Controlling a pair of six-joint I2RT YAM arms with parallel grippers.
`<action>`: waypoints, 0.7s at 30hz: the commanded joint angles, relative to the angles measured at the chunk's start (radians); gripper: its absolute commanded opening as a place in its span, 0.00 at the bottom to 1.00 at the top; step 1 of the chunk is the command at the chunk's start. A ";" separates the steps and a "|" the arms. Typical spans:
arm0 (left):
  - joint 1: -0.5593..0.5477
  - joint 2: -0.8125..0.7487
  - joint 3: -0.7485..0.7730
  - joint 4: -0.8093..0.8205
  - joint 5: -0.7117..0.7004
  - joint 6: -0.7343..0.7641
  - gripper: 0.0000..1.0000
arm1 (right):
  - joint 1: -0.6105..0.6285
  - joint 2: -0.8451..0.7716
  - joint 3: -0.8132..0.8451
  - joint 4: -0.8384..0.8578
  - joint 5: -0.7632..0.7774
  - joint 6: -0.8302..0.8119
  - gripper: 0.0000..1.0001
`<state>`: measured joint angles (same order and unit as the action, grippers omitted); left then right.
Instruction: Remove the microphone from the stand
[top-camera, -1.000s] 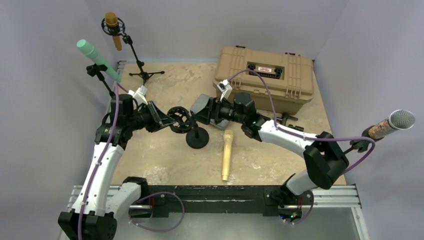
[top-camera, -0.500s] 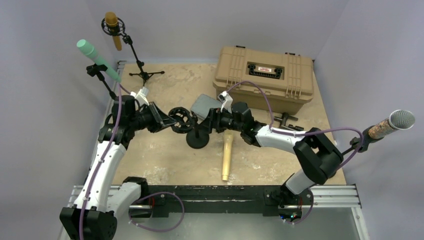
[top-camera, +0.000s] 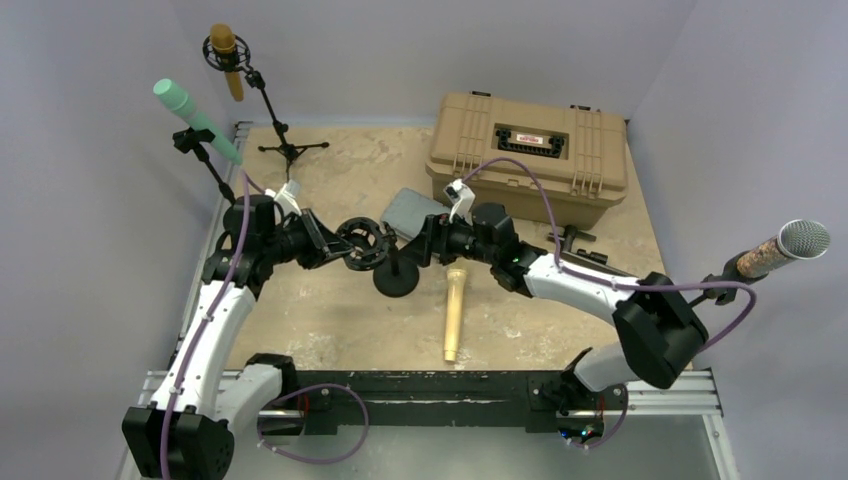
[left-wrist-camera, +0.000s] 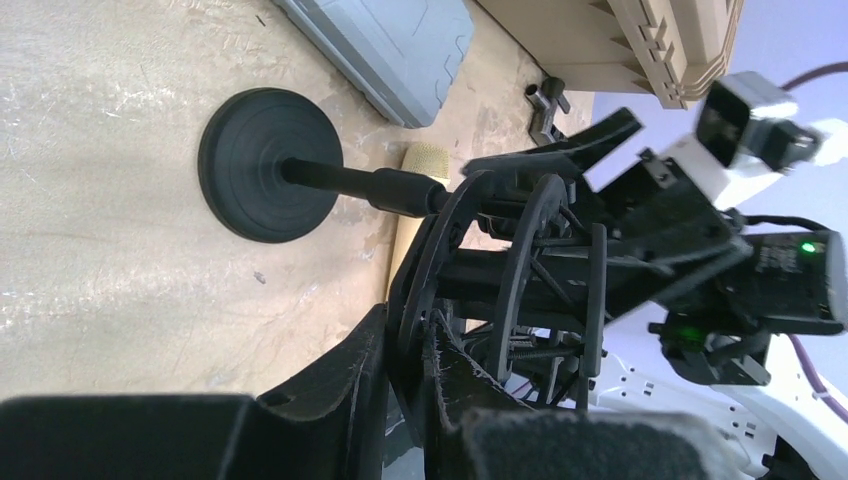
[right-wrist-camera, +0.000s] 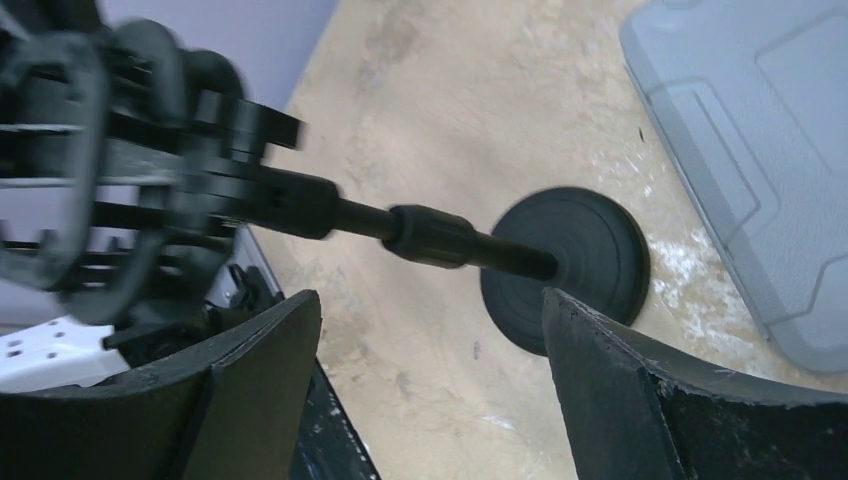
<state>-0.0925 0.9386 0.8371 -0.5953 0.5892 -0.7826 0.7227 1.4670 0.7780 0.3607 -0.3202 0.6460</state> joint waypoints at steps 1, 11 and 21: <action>-0.003 -0.008 -0.029 -0.071 -0.076 0.060 0.00 | 0.001 -0.081 0.076 -0.010 0.004 -0.030 0.81; -0.003 -0.039 -0.004 -0.038 -0.016 0.053 0.38 | 0.001 -0.009 0.227 -0.022 -0.005 -0.032 0.82; -0.003 -0.090 -0.043 0.023 0.015 0.029 0.65 | 0.001 0.075 0.176 0.049 -0.015 -0.014 0.72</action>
<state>-0.0925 0.8761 0.8036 -0.6312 0.5682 -0.7578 0.7208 1.5452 0.9783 0.3656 -0.3386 0.6418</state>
